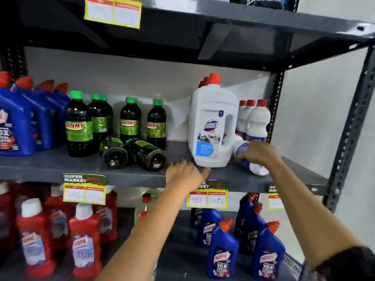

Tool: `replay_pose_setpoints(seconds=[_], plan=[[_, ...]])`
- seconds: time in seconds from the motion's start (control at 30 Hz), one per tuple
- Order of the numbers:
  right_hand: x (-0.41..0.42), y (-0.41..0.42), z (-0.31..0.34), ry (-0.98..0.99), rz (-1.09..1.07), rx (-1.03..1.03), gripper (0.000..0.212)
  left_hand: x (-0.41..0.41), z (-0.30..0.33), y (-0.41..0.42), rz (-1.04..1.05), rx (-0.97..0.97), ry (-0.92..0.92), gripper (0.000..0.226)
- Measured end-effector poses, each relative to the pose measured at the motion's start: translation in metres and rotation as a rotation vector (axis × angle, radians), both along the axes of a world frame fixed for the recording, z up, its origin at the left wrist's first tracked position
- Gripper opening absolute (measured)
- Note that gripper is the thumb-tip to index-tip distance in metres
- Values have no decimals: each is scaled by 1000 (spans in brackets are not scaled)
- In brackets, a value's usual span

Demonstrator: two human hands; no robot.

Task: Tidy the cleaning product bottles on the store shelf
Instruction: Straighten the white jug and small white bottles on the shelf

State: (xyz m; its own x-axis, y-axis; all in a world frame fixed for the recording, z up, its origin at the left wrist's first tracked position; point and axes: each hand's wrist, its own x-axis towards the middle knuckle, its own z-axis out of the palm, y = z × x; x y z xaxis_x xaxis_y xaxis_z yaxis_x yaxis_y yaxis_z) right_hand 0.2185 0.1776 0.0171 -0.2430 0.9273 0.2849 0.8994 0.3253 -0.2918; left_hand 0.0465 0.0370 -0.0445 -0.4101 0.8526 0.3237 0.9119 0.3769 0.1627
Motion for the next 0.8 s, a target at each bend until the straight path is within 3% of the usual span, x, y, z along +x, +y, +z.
replay_pose_setpoints(seconds=[0.2,0.37,0.6,0.8], plan=[[20,-4,-29,660,116,200,83,2,1,-2,13,-24,38,84],[30,-4,-37,1034,320,8,84,1,-1,-2,19,-15,89,83],[56,13,-33,1051,413,-159,70,32,-8,-8,-37,264,157,48],[66,24,-31,1068,478,-309,79,85,-4,23,-293,296,109,40]])
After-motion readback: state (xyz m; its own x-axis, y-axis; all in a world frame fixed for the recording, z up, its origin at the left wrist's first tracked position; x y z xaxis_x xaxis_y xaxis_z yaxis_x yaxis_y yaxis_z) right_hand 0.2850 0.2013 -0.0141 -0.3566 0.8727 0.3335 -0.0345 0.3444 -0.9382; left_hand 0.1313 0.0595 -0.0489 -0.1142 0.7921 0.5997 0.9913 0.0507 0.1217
